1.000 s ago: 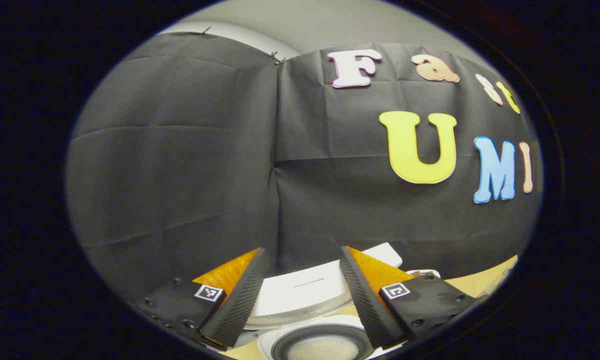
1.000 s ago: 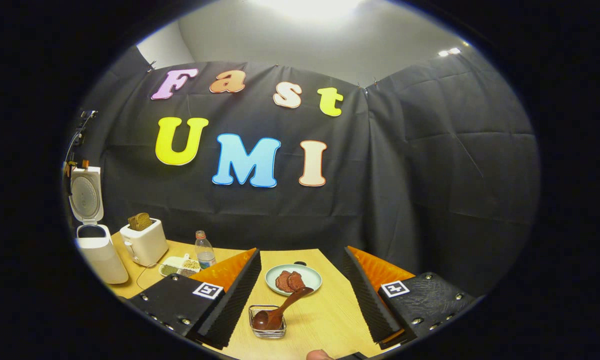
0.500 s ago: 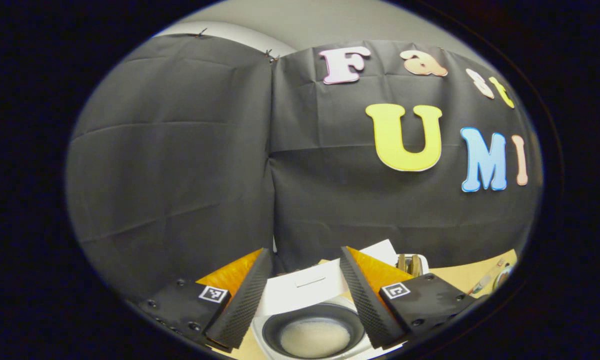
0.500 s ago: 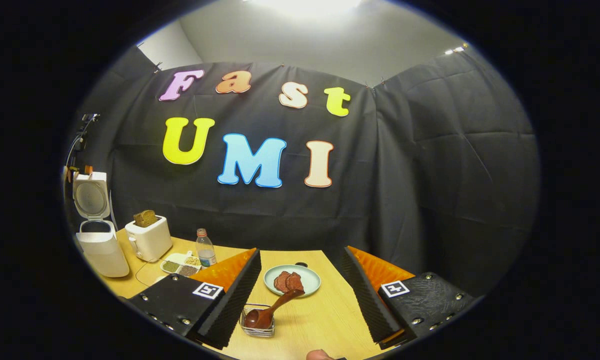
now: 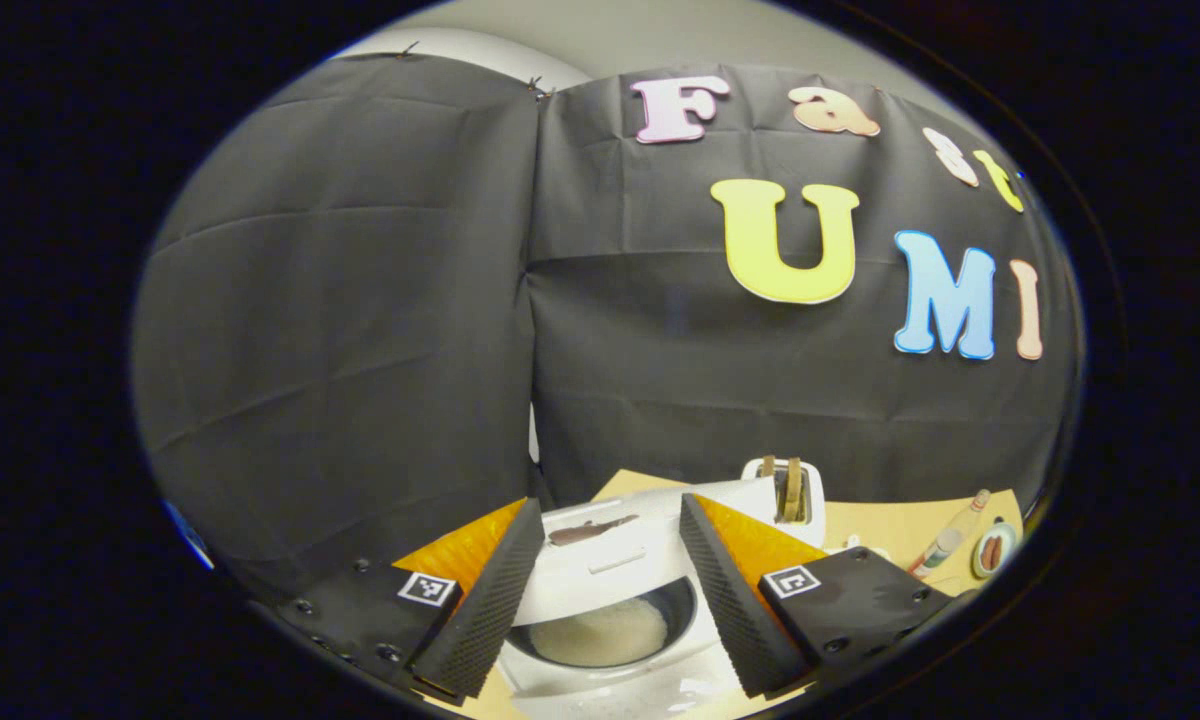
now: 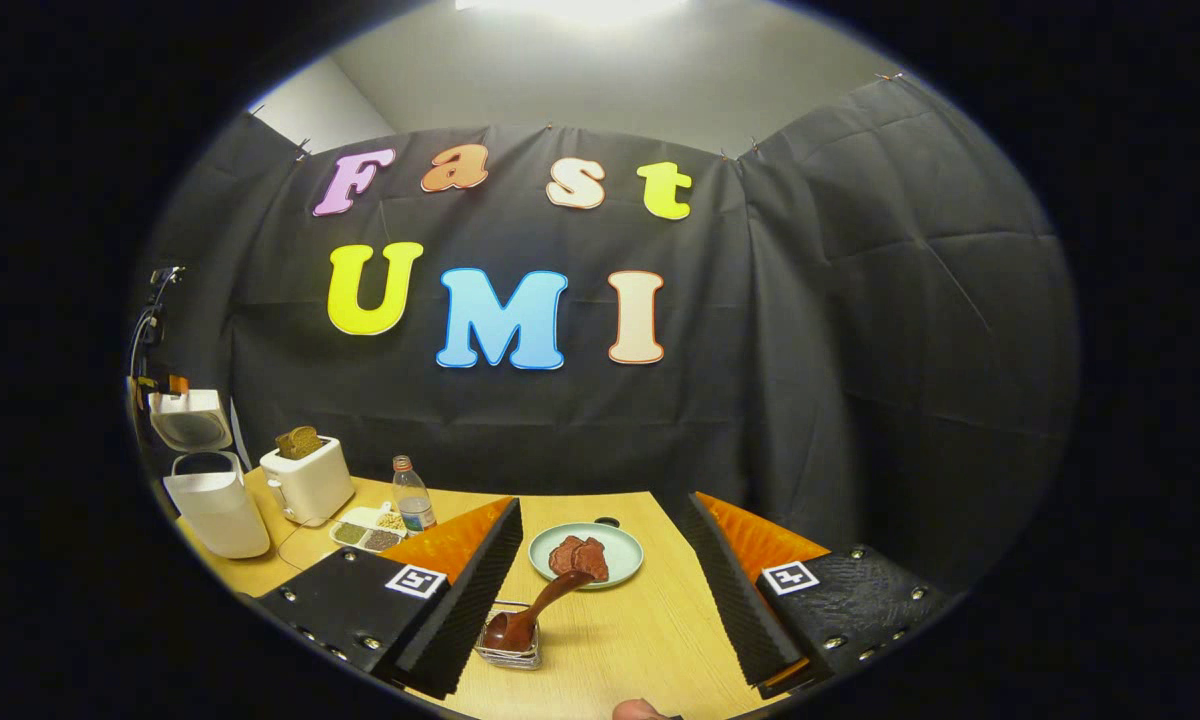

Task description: Close the left gripper, press the button to open the rice cooker; take a wooden spoon from the chopstick holder with the right hand, scoop a spoonful of rice and pour it into the rice cooker, then put the wooden spoon back into the chopstick holder.

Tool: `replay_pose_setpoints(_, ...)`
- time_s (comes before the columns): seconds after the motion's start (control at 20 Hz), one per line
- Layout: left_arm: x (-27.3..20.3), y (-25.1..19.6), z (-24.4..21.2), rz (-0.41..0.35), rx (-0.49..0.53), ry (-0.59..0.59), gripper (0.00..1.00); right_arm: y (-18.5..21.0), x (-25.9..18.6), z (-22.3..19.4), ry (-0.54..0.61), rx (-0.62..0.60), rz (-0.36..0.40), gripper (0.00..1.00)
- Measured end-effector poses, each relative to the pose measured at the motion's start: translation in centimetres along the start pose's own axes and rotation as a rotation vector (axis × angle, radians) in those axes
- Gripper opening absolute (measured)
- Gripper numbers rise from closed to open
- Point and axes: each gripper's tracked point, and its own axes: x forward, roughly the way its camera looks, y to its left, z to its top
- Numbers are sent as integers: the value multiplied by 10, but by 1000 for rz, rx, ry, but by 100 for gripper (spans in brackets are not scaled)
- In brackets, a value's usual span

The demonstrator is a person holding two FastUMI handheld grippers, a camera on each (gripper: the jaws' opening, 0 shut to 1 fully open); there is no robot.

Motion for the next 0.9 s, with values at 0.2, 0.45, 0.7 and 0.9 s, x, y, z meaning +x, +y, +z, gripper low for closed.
replay_pose_setpoints(0.2, -10, -10, -37, -19, -17, 54, 96, -5, -2, 0, -13, -24, 17, 99)
replay_pose_setpoints(0.45, -14, -19, -88, -23, -23, 131, 96, -16, -2, -7, 0, -36, 19, 99)
replay_pose_setpoints(0.7, -11, -28, -124, -10, 5, 186, 96, -28, -7, -13, 11, -31, 10, 99)
replay_pose_setpoints(0.9, -7, -30, -136, 1, 22, 206, 96, -35, -10, -16, 16, -25, 3, 99)
